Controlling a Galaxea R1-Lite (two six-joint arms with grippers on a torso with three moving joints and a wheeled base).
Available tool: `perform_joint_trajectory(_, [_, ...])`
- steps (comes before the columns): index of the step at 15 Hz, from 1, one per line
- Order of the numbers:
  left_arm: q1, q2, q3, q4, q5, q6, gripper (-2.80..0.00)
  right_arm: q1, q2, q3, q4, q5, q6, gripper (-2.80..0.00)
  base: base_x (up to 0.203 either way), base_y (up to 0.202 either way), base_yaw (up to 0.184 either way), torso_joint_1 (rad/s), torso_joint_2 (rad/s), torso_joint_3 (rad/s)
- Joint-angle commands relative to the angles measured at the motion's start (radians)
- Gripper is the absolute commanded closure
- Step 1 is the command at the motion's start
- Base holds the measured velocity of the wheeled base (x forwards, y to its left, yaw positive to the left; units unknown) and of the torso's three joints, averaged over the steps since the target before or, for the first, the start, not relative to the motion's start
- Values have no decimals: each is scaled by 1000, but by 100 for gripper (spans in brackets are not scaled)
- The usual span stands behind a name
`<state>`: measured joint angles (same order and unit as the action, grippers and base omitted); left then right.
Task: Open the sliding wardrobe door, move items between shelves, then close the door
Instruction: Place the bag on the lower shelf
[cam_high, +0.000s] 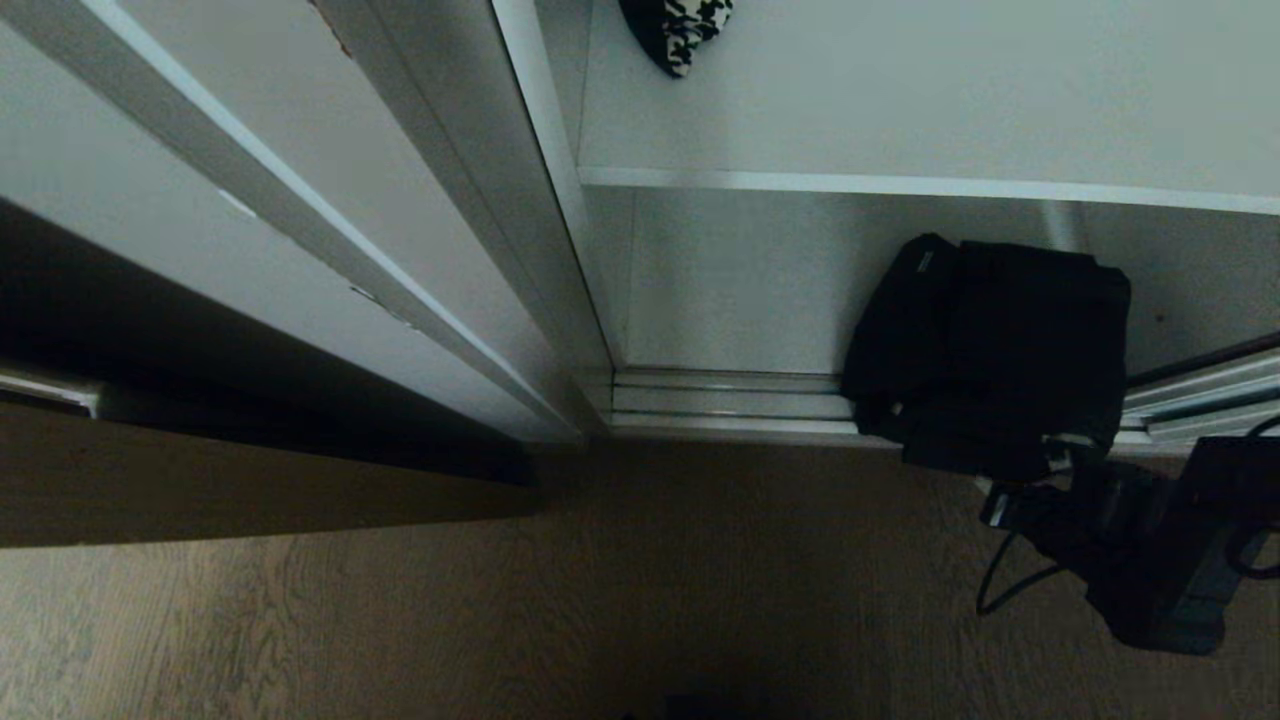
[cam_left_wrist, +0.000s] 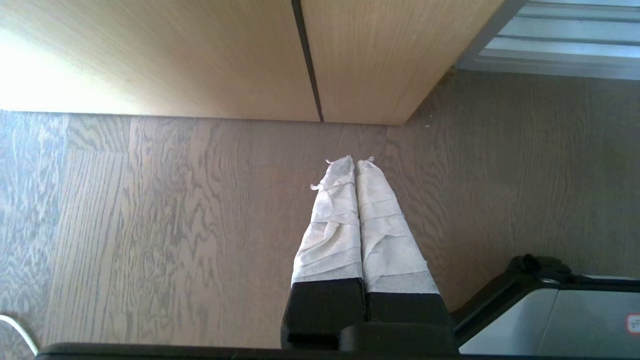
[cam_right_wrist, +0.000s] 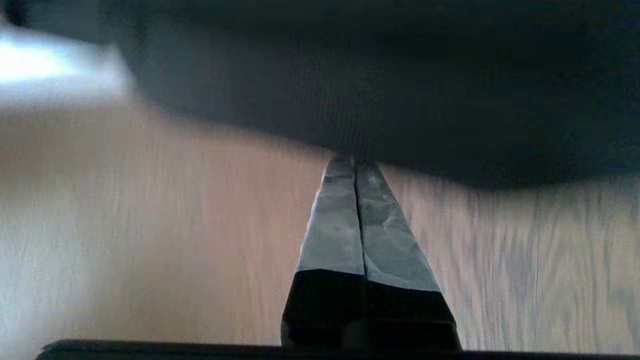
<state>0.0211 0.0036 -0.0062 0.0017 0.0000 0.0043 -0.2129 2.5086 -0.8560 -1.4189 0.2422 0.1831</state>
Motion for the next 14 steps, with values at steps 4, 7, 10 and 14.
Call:
perform_joint_trajectory(4, [0,-1,0,0,0,0,0,55,100,-258,-4,-180,53,0,0,0,0,0,0,0])
perform_joint_trajectory(7, [0,-1,0,0,0,0,0,66,132,-383,2,-241,54,0,0,0,0,0,0,0])
perform_joint_trajectory(10, [0,-1,0,0,0,0,0,80,164,-560,29,-319,57,0,0,0,0,0,0,0])
perform_joint_trajectory(14, [0,-1,0,0,0,0,0,88,124,-724,86,-411,60,0,0,0,0,0,0,0])
